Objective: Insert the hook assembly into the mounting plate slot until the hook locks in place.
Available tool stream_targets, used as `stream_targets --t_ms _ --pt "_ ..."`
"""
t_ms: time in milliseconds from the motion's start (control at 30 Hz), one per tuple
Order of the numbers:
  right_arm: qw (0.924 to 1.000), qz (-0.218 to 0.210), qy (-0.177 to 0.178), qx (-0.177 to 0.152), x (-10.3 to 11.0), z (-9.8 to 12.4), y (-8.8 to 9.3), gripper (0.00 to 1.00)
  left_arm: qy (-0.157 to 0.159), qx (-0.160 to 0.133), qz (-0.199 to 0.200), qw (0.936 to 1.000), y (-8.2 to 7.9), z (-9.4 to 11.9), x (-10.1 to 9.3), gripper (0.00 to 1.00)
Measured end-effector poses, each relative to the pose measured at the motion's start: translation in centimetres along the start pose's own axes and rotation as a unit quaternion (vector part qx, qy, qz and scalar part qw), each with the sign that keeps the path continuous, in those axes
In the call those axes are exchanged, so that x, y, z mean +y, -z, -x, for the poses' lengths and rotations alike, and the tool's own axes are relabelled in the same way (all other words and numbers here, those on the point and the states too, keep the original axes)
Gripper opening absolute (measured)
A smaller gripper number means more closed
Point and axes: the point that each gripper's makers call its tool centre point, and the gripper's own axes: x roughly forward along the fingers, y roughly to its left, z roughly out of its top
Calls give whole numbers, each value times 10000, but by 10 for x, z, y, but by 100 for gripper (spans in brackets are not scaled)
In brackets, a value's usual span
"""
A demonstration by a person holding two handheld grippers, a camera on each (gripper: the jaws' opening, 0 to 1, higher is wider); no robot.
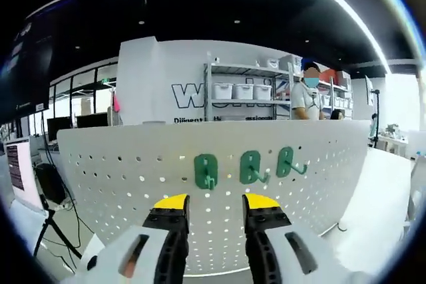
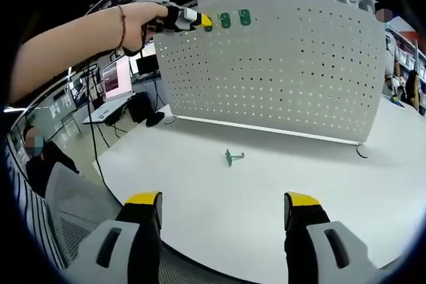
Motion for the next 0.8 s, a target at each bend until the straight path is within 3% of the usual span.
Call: stream_targets --t_ms 367,800 --pt "9998 178 -7 -52 3 1 -2 71 572 708 269 9955 52 45 -21 49" --pt "9994 315 -70 -114 7 2 -4 72 958 1122 507 9878 99 106 -24 68"
